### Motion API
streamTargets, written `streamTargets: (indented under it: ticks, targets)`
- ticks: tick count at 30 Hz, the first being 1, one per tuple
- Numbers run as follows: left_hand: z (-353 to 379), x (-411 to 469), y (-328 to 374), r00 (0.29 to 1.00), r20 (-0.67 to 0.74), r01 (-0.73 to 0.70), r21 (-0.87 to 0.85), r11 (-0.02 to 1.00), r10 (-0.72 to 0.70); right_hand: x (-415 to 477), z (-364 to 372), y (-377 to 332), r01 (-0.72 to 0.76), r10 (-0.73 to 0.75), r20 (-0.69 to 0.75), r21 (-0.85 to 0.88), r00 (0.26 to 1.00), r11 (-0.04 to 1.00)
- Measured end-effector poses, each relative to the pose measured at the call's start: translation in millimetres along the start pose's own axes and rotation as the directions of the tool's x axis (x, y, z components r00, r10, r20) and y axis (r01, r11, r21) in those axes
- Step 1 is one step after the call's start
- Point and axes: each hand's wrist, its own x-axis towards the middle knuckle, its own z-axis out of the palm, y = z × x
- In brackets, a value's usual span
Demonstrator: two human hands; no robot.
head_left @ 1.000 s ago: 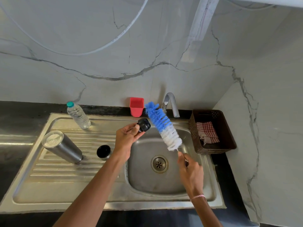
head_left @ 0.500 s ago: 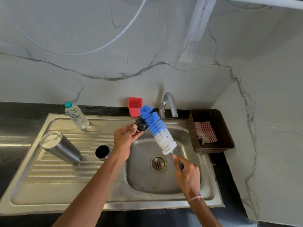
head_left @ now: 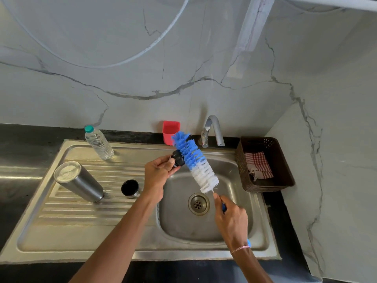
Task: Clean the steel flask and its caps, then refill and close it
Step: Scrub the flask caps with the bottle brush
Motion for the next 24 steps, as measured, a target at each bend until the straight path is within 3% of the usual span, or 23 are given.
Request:
streamTargets:
  ticks: [5,12,18,24]
  targets:
    - [6.4,-10.5,-15.2,0.996,0.089,-0.006,0.075,0.997,-0.001,21.8,3.1,-26.9,-0.047,0.047,0.0,-0.006,0.999,0.999]
    - [-8.7,-4.4,-5.2,0.972,0.179,0.177,-0.125,0.976,-0.154,25.4,-2.7,-18.0,0.003,-0.002,-0.02,0.05,1.0,0.999]
    - [-6.4,-5.0,2.1,0.887,0.431,0.096,0.172,0.98,-0.163,29.1,2.2,-21.6,0.004,-0.004,-0.027,0.006,1.0,1.0]
    - [-7.7,-0.6,9.4,0.894,0.413,0.07,0.249,0.966,-0.172,26.2,1.7,-24.4,0.005,-0.006,0.008,0.038,1.0,0.999]
